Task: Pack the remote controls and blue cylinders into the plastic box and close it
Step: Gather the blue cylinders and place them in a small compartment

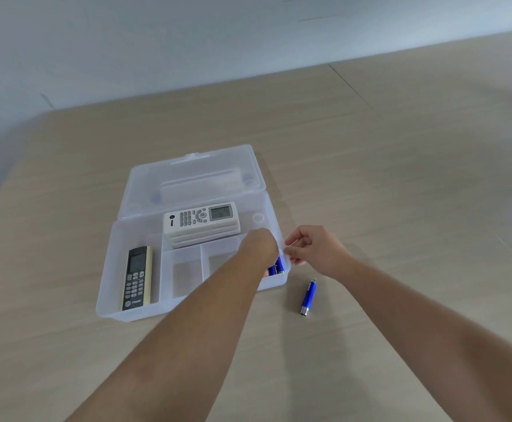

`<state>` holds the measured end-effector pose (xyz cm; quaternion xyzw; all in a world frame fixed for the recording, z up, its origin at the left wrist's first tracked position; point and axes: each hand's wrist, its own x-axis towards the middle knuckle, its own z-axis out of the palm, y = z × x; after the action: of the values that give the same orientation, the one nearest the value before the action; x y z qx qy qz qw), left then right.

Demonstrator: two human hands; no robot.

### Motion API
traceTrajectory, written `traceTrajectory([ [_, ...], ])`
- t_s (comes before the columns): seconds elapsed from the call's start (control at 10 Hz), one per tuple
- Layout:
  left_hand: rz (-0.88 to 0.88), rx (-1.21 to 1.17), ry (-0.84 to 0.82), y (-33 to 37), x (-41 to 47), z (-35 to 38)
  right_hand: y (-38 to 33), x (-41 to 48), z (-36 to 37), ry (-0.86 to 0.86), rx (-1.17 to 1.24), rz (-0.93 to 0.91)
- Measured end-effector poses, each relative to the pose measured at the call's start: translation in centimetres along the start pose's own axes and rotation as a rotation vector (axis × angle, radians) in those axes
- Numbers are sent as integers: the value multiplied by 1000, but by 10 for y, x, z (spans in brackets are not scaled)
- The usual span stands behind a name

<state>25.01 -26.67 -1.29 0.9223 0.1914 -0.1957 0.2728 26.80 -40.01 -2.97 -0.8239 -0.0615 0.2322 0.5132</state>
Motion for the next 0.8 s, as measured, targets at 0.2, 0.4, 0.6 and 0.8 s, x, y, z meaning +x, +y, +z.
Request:
traceTrajectory([
  [0.2,81,208,144,0,-34,-33,-2,-5,-11,182,-168,35],
  [0.4,343,364,365,-49,-86,-29,4,-24,3,215,-458,131],
  [0.6,207,492,163,-114,-98,23,25,-45,34,165,-615,263],
  [0.8,72,343,65,-141,-89,33,39,-55,46,218,-492,235],
])
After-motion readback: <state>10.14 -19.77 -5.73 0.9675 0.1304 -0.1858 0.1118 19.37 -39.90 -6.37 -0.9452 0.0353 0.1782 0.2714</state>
